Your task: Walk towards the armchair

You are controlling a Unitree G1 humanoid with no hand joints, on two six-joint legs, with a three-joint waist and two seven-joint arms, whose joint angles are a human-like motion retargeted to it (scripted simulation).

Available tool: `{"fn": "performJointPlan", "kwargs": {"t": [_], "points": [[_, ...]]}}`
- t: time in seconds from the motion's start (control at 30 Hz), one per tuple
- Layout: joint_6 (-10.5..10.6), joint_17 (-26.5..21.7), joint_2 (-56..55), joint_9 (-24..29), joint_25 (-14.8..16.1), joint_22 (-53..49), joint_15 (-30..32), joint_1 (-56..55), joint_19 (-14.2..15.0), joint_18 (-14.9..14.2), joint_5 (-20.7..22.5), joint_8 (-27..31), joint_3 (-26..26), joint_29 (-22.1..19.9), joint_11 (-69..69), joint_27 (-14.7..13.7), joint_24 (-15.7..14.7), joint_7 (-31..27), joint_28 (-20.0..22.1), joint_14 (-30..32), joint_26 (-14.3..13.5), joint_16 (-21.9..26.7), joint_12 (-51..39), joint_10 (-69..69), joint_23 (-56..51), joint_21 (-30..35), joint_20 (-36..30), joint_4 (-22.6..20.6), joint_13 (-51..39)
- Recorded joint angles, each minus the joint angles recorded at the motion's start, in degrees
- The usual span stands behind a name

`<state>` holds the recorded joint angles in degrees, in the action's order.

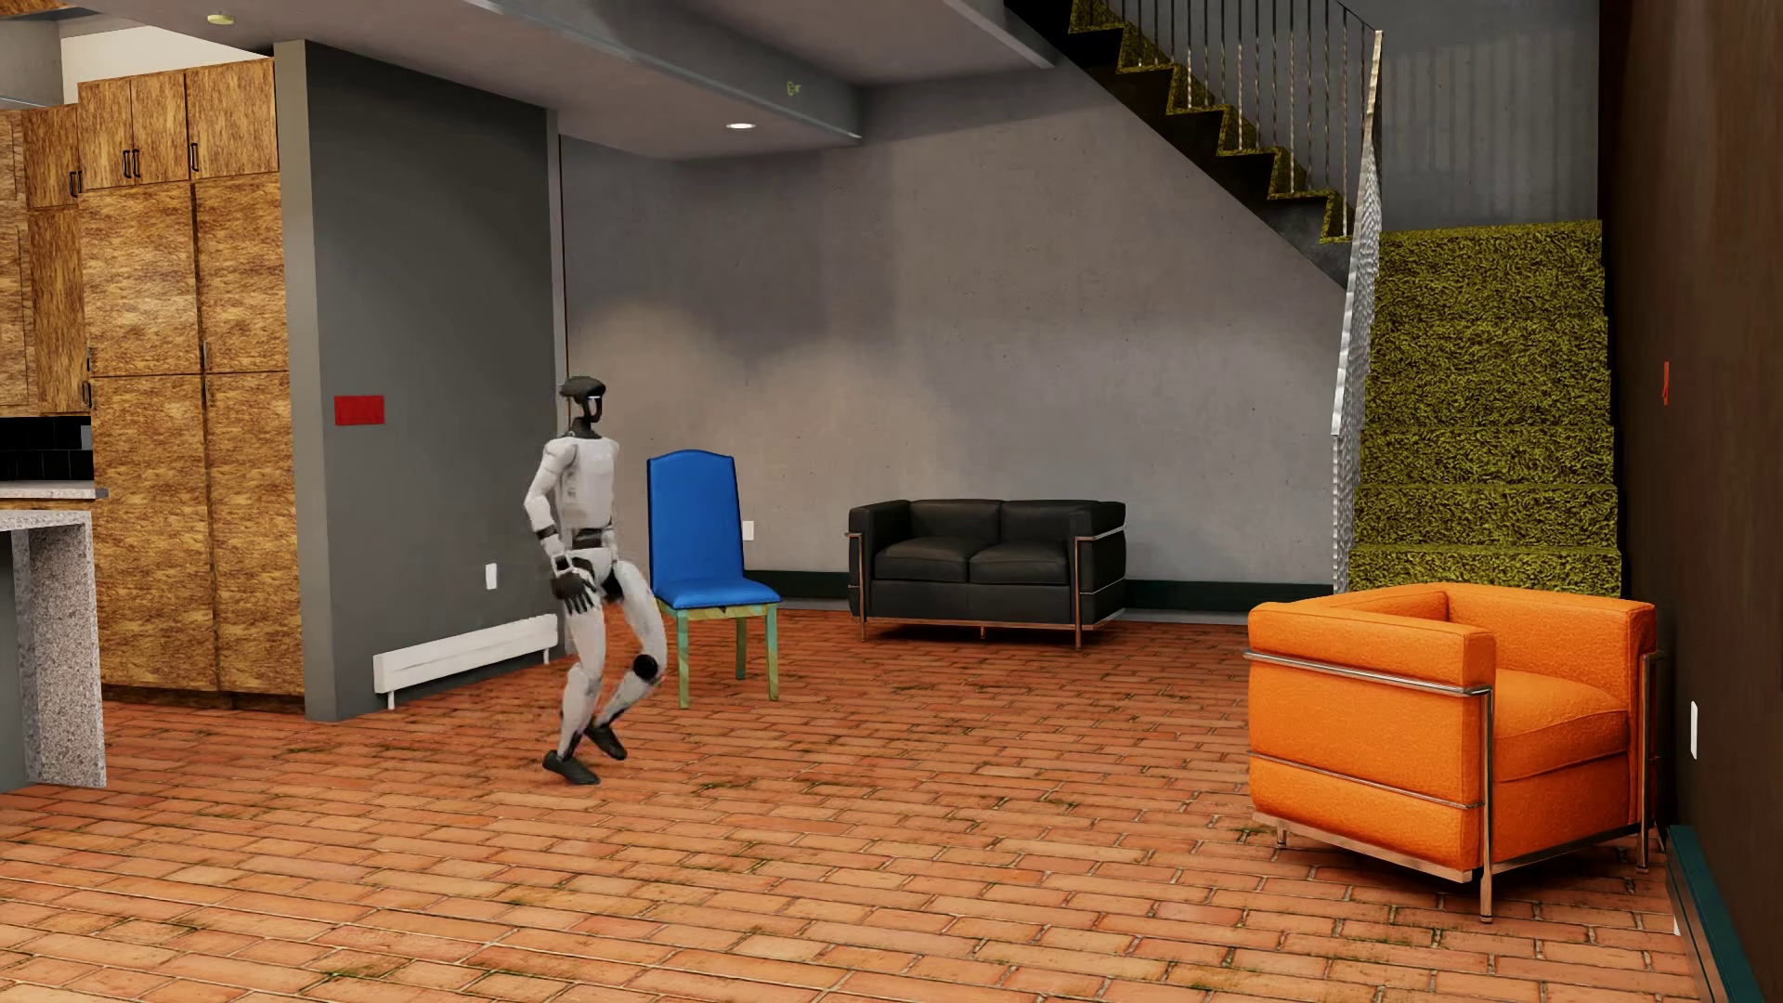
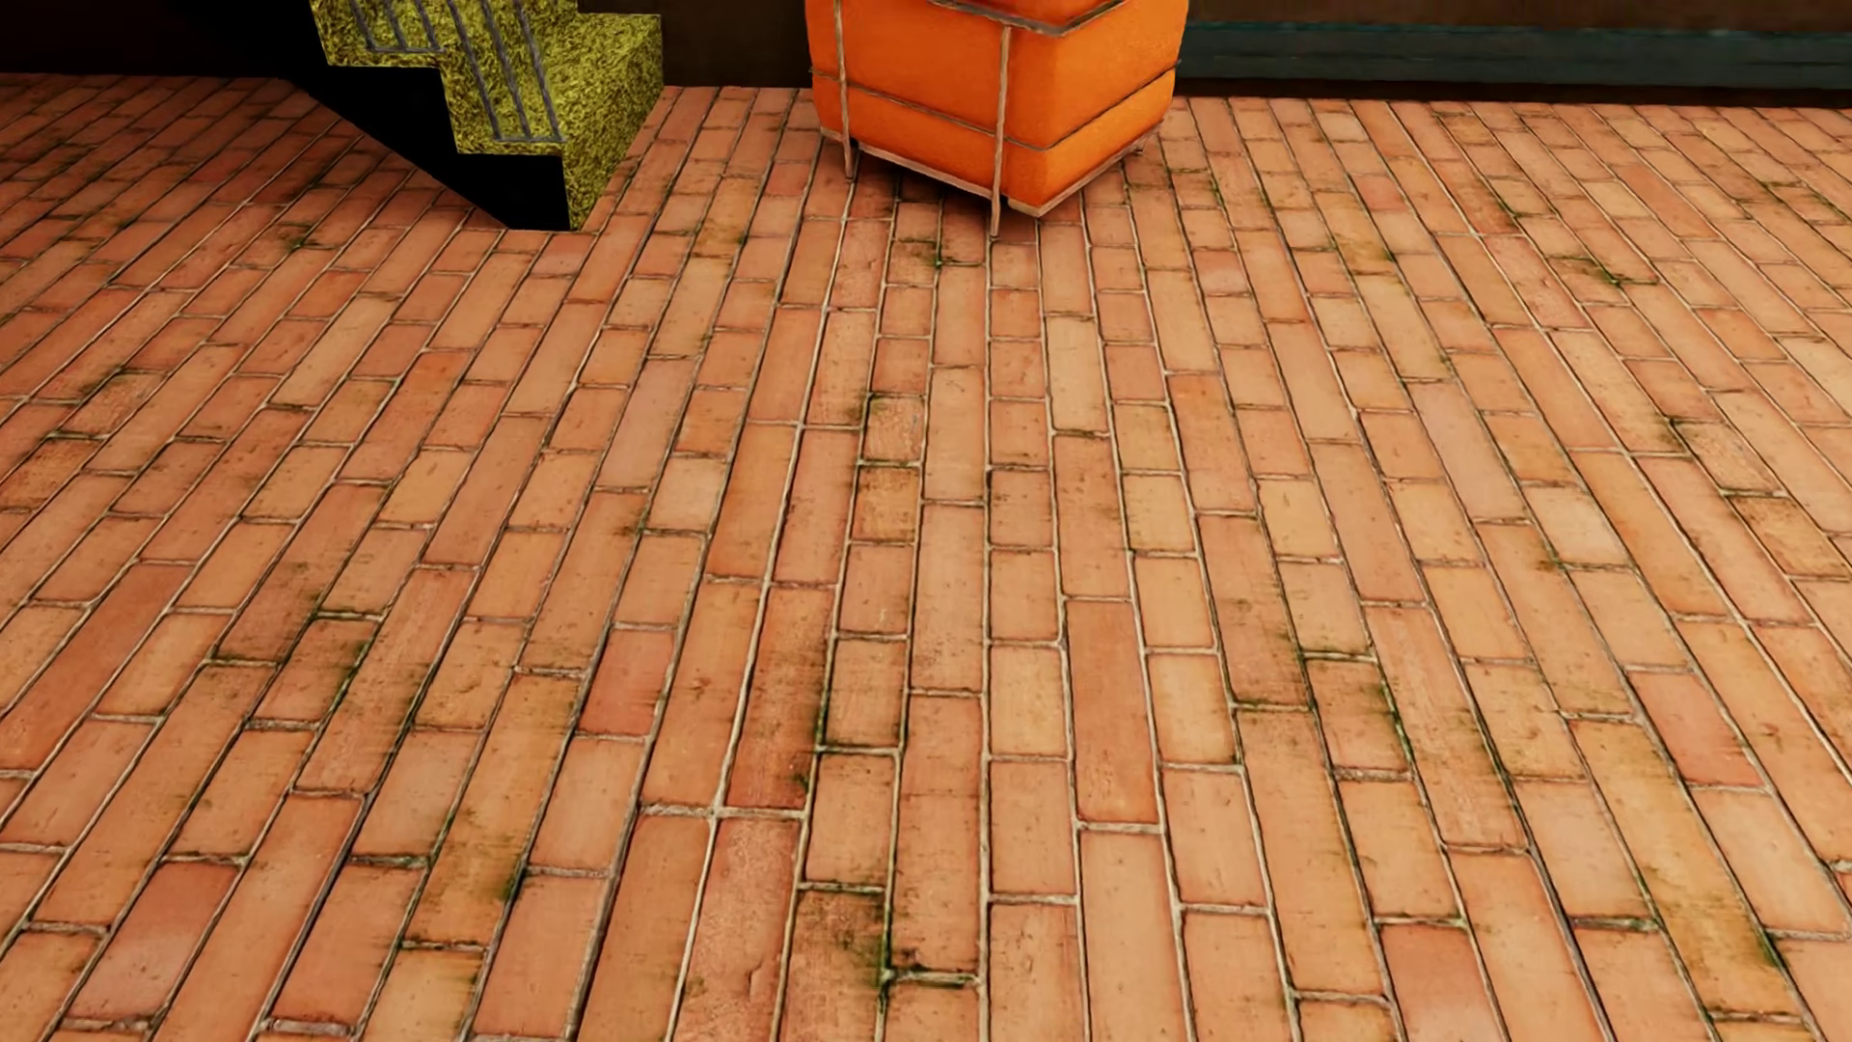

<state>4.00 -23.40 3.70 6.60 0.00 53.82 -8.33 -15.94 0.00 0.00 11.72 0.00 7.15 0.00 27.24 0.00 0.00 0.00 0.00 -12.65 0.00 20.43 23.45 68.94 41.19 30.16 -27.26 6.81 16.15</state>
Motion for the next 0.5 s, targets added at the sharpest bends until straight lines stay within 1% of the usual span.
{"fn": "performJointPlan", "kwargs": {"t": [0.03,0.07,0.1,0.13,0.17,0.2,0.23,0.27,0.3,0.33,0.37,0.4,0.43,0.47,0.5], "points": [[-0.87,0.10,5.17,-0.15,0.00,1.52,-4.21,-3.69,0.00,0.00,-1.67,0.00,3.89,0.00,-2.40,0.00,0.00,0.00,0.00,1.11,0.00,0.24,2.72,-9.49,-3.94,-4.68,-0.48,0.02,-2.37],[-1.56,-0.59,9.67,-0.71,0.00,3.10,-8.37,-6.12,0.00,0.00,-3.22,0.00,6.87,0.00,-3.66,0.00,0.00,0.00,0.00,2.27,0.00,0.64,5.46,-20.23,-6.89,-6.06,-0.14,0.68,-5.55],[-2.02,-1.87,12.12,-1.78,0.00,3.76,-11.37,-7.93,0.00,0.00,-4.49,0.00,9.53,0.00,-3.81,0.00,0.00,0.00,0.00,2.11,0.00,1.04,7.36,-32.49,-12.27,-9.21,-0.09,1.05,-7.64],[-2.07,-2.91,14.00,-3.20,0.00,4.28,-12.60,-9.50,0.00,0.00,-5.03,0.00,12.00,0.00,-4.00,0.00,0.00,0.00,0.00,2.59,0.00,1.07,9.43,-38.88,-15.69,-11.41,3.19,1.64,-9.28],[-2.20,-4.06,15.97,-4.11,0.00,5.02,-12.53,-11.82,0.00,0.00,-6.81,0.00,13.90,0.00,-3.31,0.00,0.00,0.00,0.00,12.28,0.00,1.65,10.75,-60.79,-18.63,-13.66,3.25,2.28,-10.44],[-2.17,-4.39,18.53,-4.06,0.00,6.10,-10.49,-13.37,0.00,0.00,-8.87,0.00,16.23,0.00,-1.75,0.00,0.00,0.00,0.00,0.18,0.00,1.85,11.65,-39.65,-19.62,-15.84,4.44,2.57,-10.65],[-2.75,-4.28,20.52,-3.99,0.00,7.38,-6.02,-13.59,0.00,0.00,-10.79,0.00,17.80,0.00,2.20,0.00,0.00,0.00,0.00,3.04,0.00,2.44,12.09,-33.82,-19.53,-16.73,4.32,1.73,-9.91],[-4.70,-3.00,17.93,-5.47,0.00,8.66,2.81,-17.30,0.00,0.00,-12.58,0.00,17.33,0.00,10.27,0.00,0.00,0.00,0.00,6.86,0.00,2.44,12.06,-25.97,-18.25,-16.84,4.82,-0.07,-8.88],[-6.74,-1.75,16.53,-4.19,0.00,11.11,13.80,-15.14,0.00,0.00,-15.31,0.00,15.94,0.00,19.87,0.00,0.00,0.00,0.00,4.27,0.00,2.85,10.48,-19.29,-15.17,-15.91,3.71,-3.88,-7.13],[-5.69,-1.20,11.63,-3.28,0.00,11.11,20.57,-10.85,0.00,0.00,-14.30,0.00,14.07,0.00,33.45,0.00,0.00,0.00,0.00,0.20,0.00,2.20,8.49,-17.65,-12.24,-11.93,2.77,-5.23,-5.57],[-5.82,-0.33,5.88,-2.47,0.00,7.84,18.49,-5.49,0.00,0.00,-14.12,0.00,11.57,0.00,44.43,0.00,0.00,0.00,0.00,-1.58,0.00,1.73,7.13,-18.97,-7.17,-7.16,3.23,-7.20,-5.76],[-4.64,0.65,-0.39,-1.95,0.00,4.16,14.75,0.09,0.00,0.00,-12.51,0.00,7.41,0.00,50.83,0.00,0.00,0.00,0.00,-1.68,0.00,1.12,5.21,-22.06,-0.19,-1.00,2.93,-8.05,-6.12],[-2.44,1.36,-5.96,-1.58,0.00,-0.75,13.76,6.05,0.00,0.00,-10.28,0.00,3.38,0.00,51.46,0.00,0.00,0.00,0.00,-1.34,0.00,-0.25,3.08,-25.70,0.80,-1.51,4.96,-8.35,-2.54],[-1.65,3.16,-10.62,-0.97,0.00,-7.03,15.74,12.40,0.00,0.00,-9.05,0.00,-0.84,0.00,46.73,0.00,0.00,0.00,0.00,-1.09,0.00,-0.35,1.69,-29.63,6.45,-1.75,6.78,-8.55,0.34],[-0.13,2.06,-15.32,-1.11,0.00,-12.21,20.86,17.13,0.00,0.00,-7.38,0.00,-4.02,0.00,36.84,0.00,0.00,0.00,0.00,-0.24,0.00,-0.41,-0.95,-32.64,10.15,7.08,7.07,-7.50,1.61]]}}
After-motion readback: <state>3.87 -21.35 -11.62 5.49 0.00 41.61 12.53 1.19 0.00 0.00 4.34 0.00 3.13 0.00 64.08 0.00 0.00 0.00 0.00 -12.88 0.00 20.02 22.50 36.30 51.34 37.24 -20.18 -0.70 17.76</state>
